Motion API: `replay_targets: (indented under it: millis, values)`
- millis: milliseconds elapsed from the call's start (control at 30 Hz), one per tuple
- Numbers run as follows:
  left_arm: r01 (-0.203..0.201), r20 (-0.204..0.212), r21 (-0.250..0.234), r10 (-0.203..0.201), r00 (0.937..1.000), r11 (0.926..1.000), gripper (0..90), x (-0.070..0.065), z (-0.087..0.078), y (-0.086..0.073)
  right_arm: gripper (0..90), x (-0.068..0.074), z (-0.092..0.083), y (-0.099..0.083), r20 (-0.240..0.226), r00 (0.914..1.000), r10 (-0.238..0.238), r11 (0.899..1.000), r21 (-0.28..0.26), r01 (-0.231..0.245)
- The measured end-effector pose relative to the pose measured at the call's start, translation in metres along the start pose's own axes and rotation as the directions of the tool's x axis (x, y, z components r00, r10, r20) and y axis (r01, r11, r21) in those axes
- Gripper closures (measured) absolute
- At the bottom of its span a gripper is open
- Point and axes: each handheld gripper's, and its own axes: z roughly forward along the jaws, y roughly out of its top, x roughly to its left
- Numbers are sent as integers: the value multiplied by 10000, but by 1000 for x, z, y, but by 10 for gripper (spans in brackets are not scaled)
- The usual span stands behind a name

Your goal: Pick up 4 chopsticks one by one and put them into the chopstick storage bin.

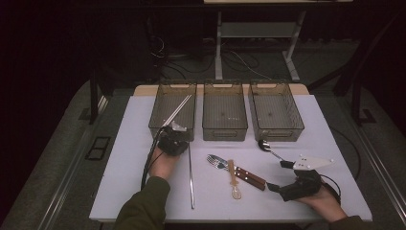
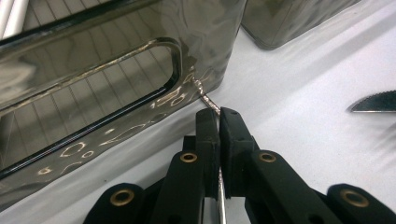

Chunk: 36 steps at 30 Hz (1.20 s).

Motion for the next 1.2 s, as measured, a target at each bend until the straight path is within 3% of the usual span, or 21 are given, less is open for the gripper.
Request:
replay_targets:
  millis: [133,267,533,633,933,1100,1200]
  values:
    - [189,119,-127,-188,9998,9997,850,2,0,-2,25,0,0,0,5,10000,-9,10000,10,9]
    - [336,313,-302,-326,9990,9990,716,4,-7,-5,25,0,0,0,-7,10000,-5,10000,-8,5]
    - [583,833,-759,-519,9952,9954,623,8,-47,-31,25,0,-1,0,-12,10000,-18,10000,-47,18]
    - [675,1108,-784,-586,9921,9946,633,7,-58,-44,25,0,-1,0,-7,10000,-14,10000,-38,14]
    - [526,766,-532,-485,9959,9972,691,-1,-79,-79,25,1,-1,0,26,10000,-48,10000,-10,48]
    - [816,732,-334,-790,9942,9961,747,2,-81,-87,25,2,-1,0,31,10000,-66,10000,0,66]
    - [779,727,-119,-768,9944,9969,775,1,-78,-87,25,2,-1,0,30,10000,-65,10000,0,65]
